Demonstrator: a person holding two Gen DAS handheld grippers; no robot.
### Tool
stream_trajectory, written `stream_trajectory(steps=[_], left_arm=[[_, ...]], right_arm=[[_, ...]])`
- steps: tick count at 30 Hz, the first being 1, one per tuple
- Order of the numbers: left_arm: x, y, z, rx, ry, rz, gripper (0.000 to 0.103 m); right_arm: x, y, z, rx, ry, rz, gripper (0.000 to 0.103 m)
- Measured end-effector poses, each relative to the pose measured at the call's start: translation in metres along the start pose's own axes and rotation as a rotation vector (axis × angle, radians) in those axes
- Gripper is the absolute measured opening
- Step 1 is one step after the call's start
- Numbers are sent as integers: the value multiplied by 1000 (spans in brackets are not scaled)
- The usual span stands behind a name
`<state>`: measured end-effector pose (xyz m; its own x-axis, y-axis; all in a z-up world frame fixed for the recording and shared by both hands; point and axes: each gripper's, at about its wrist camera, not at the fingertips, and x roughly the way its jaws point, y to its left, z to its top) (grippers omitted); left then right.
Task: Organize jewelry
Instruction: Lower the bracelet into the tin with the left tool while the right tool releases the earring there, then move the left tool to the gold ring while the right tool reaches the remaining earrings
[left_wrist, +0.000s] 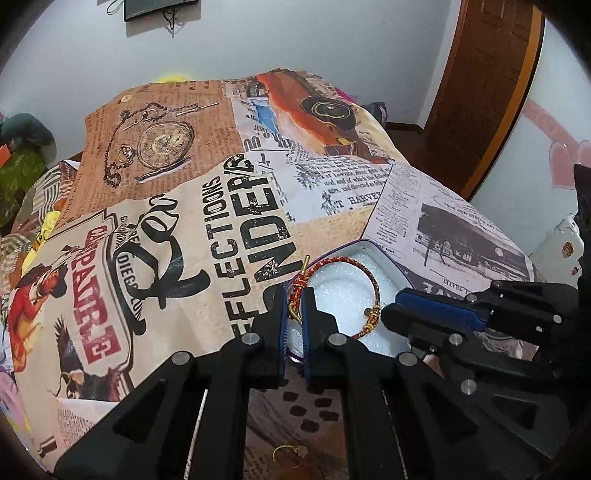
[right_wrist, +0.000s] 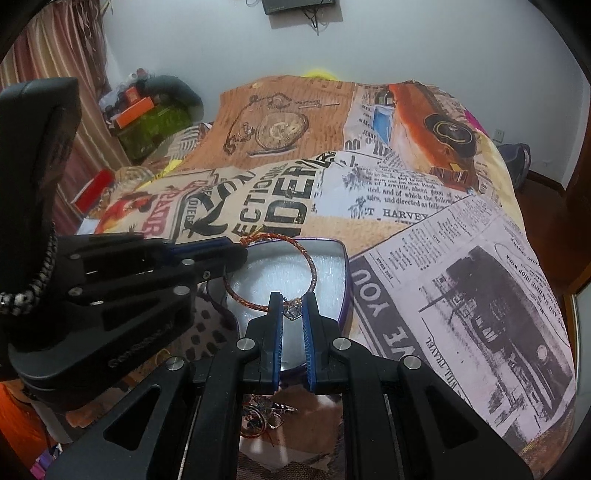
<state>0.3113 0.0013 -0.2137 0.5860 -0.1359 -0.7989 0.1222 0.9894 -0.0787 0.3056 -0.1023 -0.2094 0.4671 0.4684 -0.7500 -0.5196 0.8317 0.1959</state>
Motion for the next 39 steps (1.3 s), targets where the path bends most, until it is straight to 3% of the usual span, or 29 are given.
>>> stream_trajectory(steps=[6, 13, 17, 18, 23, 39], left_arm=[[-6, 8, -1, -30, 4, 2, 6], [-21, 10, -6, -16, -20, 30, 10], [-33, 11, -9, -11, -49, 48, 41], [-38, 12, -10, -13, -65, 52, 43], [-55, 16, -13, -13, -87, 71, 43], [-84, 19, -39, -4, -60, 85, 44]], right_arm=[[-1, 2, -1, -8, 9, 5, 9], [0, 7, -1, -33, 35, -56, 10], [-4, 9, 0, -47, 18, -92, 11], [-6, 9, 1, -45, 16, -101, 13], [-16, 7, 2, -29, -17, -116, 37], [-54, 12, -2, -29, -63, -119, 37]])
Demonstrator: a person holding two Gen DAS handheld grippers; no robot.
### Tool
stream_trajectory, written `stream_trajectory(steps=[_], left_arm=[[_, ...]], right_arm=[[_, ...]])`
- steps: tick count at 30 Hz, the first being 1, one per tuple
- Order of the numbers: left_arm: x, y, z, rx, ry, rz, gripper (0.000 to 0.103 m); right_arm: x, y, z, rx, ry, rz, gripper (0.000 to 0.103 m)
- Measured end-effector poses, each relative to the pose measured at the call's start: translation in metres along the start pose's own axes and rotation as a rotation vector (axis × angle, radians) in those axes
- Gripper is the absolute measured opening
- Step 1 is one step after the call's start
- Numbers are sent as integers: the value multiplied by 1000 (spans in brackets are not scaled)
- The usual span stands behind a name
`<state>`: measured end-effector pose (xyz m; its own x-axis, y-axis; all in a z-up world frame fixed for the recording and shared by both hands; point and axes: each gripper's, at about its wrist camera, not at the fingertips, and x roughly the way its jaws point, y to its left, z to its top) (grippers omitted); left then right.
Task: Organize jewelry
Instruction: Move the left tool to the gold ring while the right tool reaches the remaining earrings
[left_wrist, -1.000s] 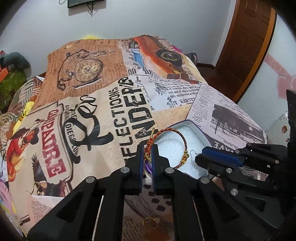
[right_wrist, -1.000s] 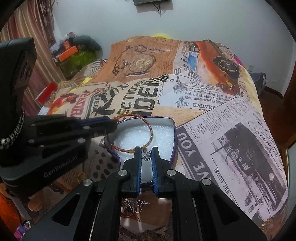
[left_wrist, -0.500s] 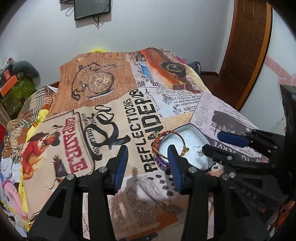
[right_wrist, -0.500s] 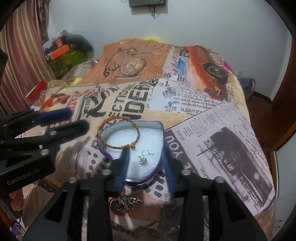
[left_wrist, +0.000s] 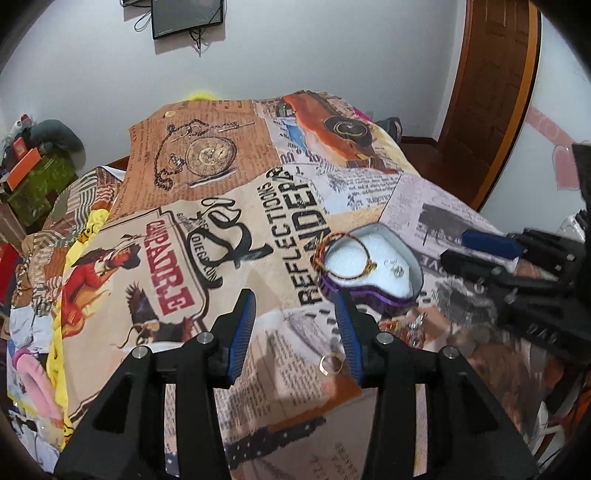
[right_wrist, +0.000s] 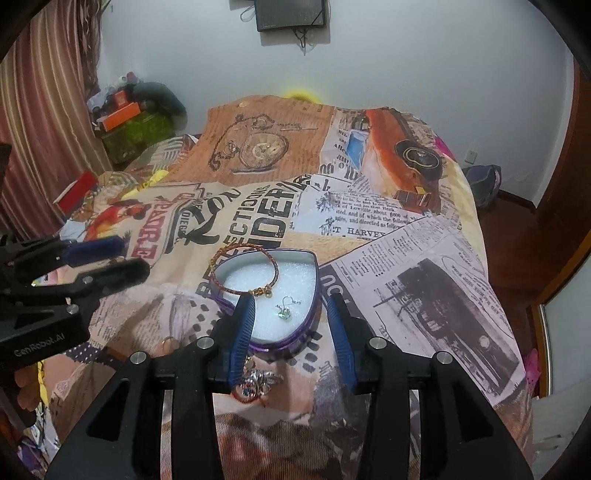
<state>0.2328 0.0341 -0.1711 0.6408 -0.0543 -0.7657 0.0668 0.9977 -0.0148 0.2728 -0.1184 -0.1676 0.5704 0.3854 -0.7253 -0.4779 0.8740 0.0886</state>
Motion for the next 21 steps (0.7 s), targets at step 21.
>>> stream_trajectory(steps=[21], left_arm=[[28, -15, -58, 33, 117, -92, 44]], right_arm=[[12, 11, -56, -12, 125, 91, 37]])
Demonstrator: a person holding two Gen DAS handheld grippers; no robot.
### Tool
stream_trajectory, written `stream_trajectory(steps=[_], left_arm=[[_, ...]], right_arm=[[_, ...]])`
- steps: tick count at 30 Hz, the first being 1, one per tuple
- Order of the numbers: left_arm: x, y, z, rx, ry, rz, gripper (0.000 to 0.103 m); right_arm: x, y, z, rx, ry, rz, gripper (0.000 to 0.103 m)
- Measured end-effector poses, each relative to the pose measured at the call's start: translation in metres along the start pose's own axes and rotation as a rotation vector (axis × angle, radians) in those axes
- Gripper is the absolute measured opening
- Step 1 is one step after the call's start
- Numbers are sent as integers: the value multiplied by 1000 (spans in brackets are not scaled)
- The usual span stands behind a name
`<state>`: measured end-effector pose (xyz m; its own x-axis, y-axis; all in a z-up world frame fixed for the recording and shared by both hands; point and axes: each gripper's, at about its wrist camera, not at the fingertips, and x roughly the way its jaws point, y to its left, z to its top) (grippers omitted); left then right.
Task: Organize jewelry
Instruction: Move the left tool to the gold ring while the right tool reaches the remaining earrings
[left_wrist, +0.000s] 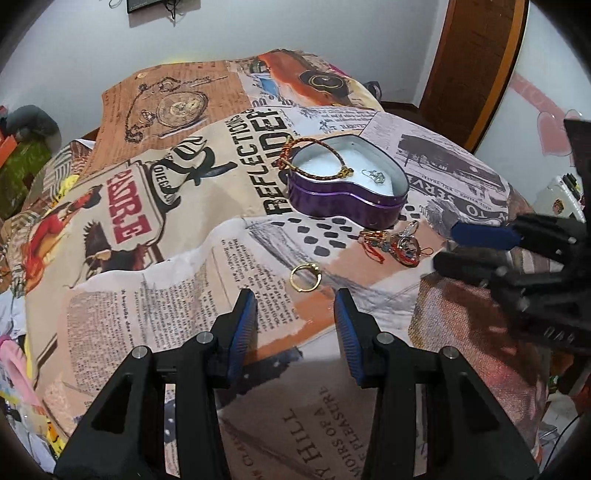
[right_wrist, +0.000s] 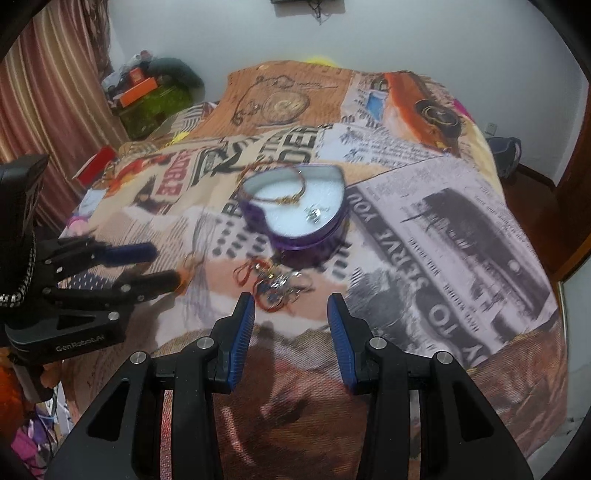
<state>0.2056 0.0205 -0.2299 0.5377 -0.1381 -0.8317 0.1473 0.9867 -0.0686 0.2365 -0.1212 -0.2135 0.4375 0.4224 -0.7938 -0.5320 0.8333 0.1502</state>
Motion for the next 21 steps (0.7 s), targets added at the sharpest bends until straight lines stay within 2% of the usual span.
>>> stream_trajectory(steps=[4, 13, 15, 17, 21], left_arm=[[6, 0, 3, -8, 6, -37, 44], [16, 3, 8, -31, 6, -66, 39], [18, 4, 9, -37, 5, -67, 35], [19, 5, 10, -48, 4, -67, 30], [21, 6, 11, -57, 4, -71, 23]], right_arm=[[9, 4, -2, -15, 16, 9, 37], [9, 3, 2, -26, -27, -2, 37], [8, 0, 3, -21, -36, -4, 34], [11, -1, 5, -18, -28, 4, 25], [17, 0, 5, -26, -11, 22, 19]])
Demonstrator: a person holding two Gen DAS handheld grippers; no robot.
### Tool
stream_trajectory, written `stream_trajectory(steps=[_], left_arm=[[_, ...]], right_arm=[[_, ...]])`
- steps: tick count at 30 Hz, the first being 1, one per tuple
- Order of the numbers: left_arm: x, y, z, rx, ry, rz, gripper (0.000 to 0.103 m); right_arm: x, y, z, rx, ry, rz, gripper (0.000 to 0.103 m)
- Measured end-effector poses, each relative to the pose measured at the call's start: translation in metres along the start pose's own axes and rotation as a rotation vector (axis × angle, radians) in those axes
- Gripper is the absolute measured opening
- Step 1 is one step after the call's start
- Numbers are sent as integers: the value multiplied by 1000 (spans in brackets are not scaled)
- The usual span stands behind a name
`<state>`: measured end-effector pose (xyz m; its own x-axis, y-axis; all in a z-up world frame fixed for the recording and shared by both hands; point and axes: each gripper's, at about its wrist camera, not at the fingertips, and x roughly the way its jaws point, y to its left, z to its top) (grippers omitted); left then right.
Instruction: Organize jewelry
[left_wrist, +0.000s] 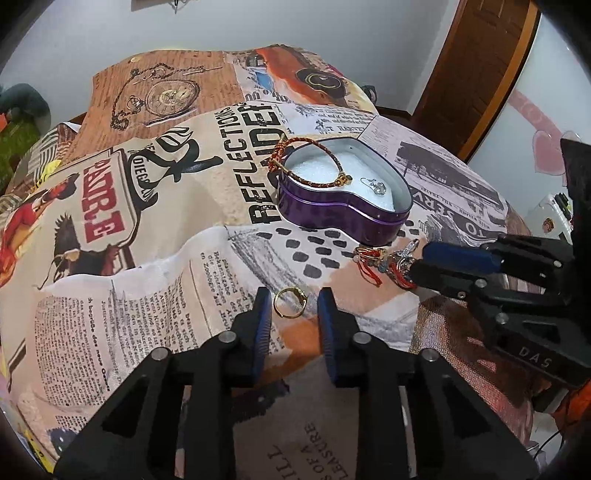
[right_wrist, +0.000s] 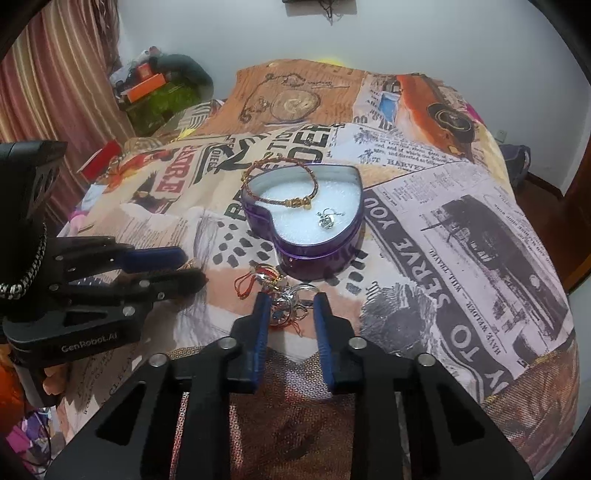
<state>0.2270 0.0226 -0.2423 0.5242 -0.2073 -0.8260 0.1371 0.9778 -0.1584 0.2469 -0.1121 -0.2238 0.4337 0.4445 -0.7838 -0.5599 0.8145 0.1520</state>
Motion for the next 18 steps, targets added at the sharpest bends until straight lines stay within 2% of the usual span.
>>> stream_trajectory(steps=[5, 8, 18], left_arm=[[0, -1, -1, 0, -8, 10, 16], [-2, -5, -1, 13, -18, 14, 5], [-14, -5, -5, 8, -31, 31, 2]], right_arm=[[7, -1, -2, 7, 16, 6, 10], [6, -5, -2, 25, 3, 8, 7], [-7, -7, 0, 24, -28, -6, 5]])
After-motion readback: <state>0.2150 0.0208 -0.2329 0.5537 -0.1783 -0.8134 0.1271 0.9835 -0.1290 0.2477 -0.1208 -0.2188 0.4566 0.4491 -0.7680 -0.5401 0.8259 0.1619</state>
